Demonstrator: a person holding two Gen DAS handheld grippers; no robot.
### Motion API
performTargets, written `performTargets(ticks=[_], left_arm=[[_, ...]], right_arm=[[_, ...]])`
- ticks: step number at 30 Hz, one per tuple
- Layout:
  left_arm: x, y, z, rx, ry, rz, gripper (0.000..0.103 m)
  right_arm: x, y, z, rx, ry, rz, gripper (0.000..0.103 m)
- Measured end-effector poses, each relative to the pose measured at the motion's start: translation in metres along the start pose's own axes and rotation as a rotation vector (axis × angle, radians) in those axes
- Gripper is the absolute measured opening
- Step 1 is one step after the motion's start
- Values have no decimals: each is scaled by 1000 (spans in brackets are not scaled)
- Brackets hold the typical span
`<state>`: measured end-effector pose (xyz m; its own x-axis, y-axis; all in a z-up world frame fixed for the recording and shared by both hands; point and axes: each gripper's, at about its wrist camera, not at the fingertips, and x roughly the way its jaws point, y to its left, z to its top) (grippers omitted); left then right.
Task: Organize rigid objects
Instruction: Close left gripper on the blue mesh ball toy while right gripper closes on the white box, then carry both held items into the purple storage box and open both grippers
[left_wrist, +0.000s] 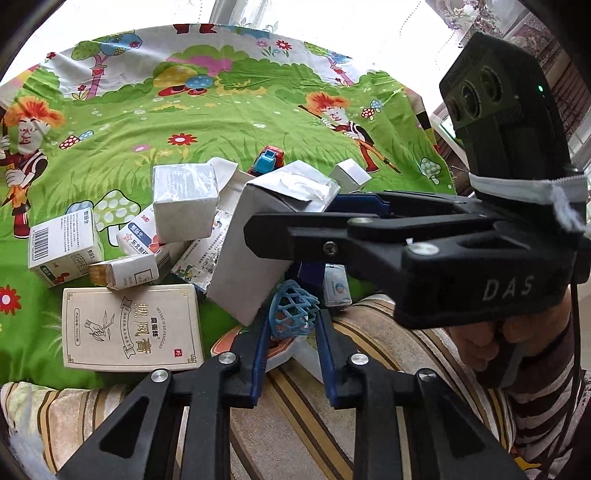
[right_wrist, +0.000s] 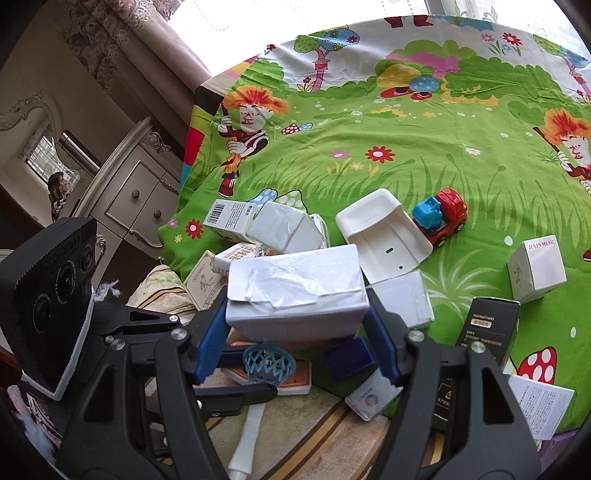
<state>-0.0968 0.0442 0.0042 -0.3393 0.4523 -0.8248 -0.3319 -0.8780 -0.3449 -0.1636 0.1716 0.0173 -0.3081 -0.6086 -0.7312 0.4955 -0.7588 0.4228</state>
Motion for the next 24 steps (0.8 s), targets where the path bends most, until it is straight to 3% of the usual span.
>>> performTargets(ticks=[2,18,24], left_arm=[[-7,-4,-4,-4,-26,-1,20],[-31,-42,-27,-7,-99,-48,20],[-30,-71,-28,34,-99,-93,20]], right_arm=[[-8,3,-3,-3,-24,-1,71],[-80,10,-36,14,-205,-3,71],[-125,-7,-65,64,-261,-99,71]])
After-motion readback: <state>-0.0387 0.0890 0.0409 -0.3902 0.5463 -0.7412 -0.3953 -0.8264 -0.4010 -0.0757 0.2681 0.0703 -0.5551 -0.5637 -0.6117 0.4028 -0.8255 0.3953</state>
